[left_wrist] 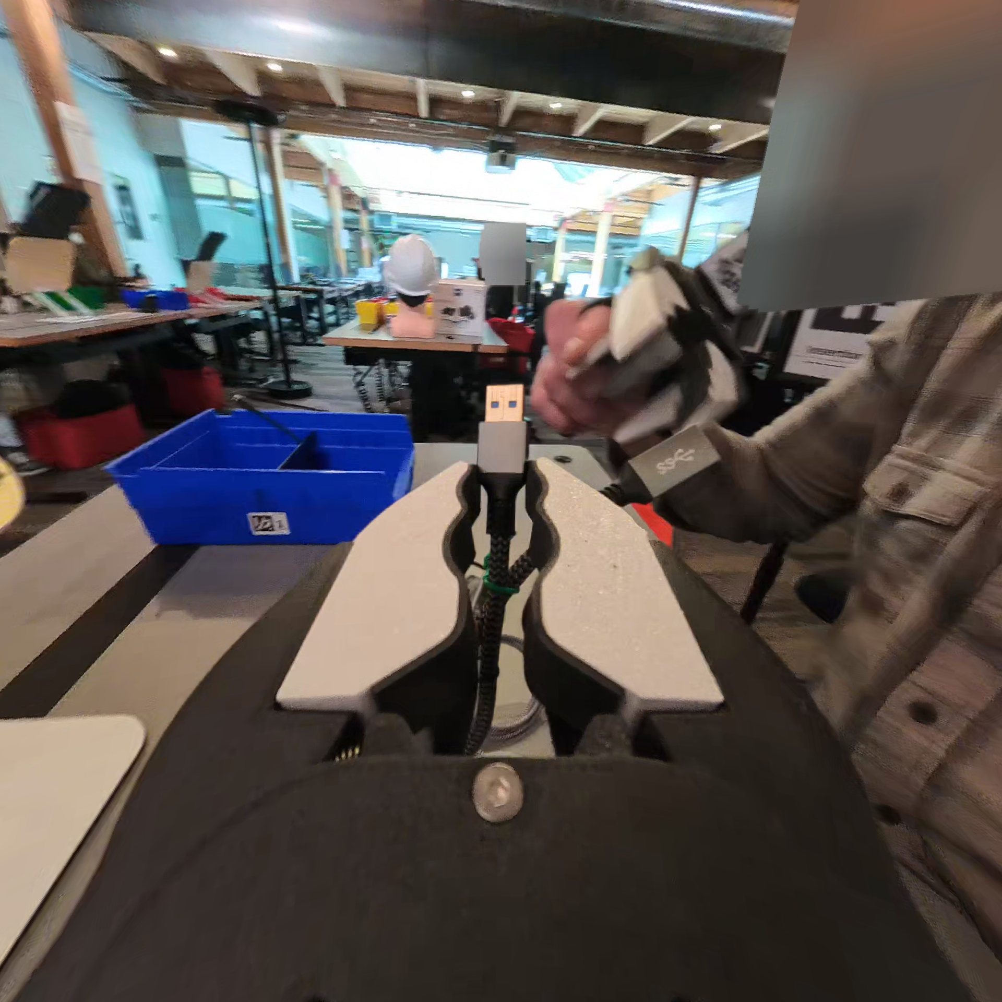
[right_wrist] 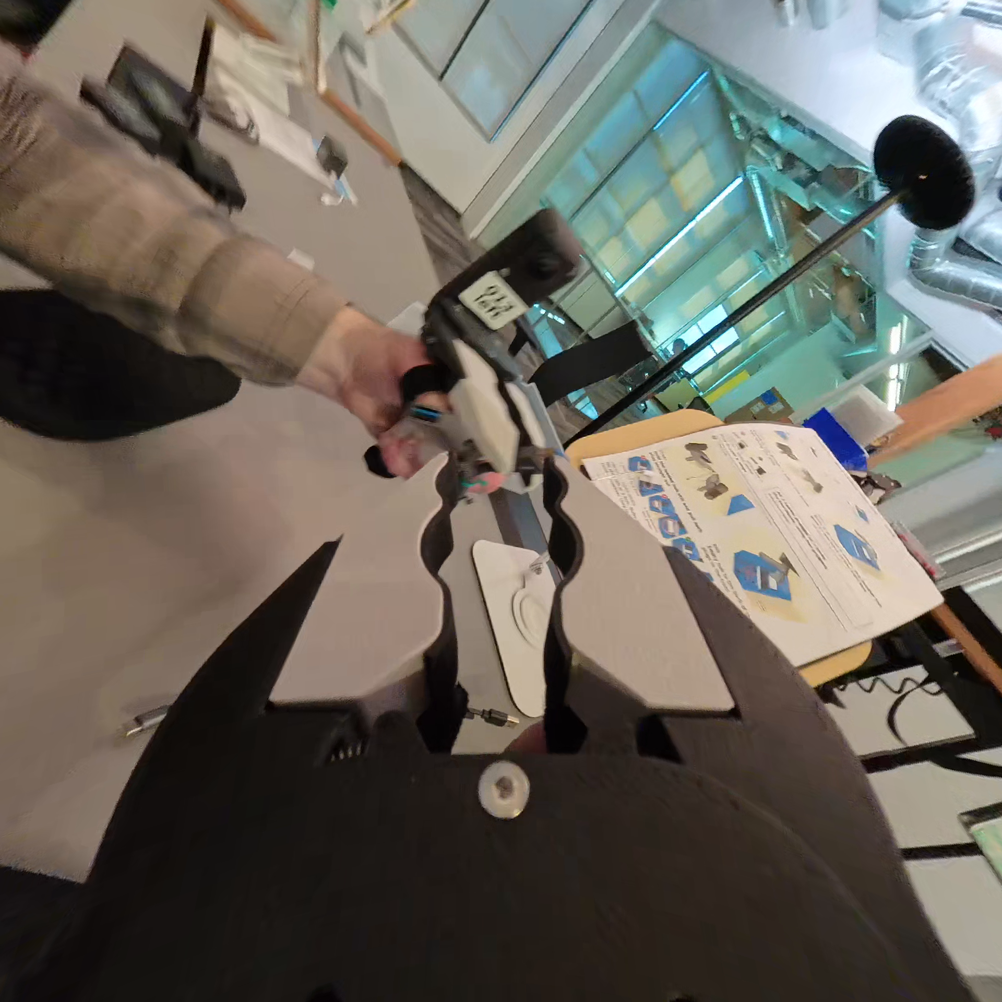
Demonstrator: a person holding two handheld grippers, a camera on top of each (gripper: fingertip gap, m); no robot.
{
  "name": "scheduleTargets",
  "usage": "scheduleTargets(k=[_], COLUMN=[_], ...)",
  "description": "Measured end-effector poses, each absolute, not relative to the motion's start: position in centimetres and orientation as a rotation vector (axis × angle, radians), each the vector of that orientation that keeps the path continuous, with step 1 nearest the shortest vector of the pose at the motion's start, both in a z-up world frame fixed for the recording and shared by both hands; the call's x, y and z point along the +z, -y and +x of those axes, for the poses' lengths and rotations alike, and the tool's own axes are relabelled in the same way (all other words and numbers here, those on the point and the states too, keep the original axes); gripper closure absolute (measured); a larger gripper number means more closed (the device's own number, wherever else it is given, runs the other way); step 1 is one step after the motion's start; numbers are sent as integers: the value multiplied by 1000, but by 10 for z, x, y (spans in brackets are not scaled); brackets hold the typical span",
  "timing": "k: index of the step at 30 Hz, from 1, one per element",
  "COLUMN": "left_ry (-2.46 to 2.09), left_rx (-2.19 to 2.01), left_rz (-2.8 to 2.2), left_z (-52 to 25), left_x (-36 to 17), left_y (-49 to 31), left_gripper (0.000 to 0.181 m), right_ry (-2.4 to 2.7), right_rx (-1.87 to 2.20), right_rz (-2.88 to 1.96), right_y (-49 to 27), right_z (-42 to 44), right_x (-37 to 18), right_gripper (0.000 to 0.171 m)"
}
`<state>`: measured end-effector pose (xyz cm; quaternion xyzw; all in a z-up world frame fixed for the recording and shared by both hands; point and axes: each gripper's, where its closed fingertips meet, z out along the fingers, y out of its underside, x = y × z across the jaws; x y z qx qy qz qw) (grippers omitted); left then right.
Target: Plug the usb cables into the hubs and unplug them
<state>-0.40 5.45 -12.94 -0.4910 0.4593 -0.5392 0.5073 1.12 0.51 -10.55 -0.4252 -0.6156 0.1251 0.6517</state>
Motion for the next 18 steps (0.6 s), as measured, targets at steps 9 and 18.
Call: scheduleTargets(k=[9,18], left_ry=[-1506,-1697], left_rx=[-1497,-1577], left_rz=[-1150,-1194], left_z=[18,24], left_x=[-150,-164], left_y=[-8,7], left_gripper=[166,165], right_ry=[1773,1921], right_rx=[130,187], right_rz=[-851,-862], right_y=[-23,-7], right_z=[10,13], right_x=[-138,-163], right_gripper=[150,165])
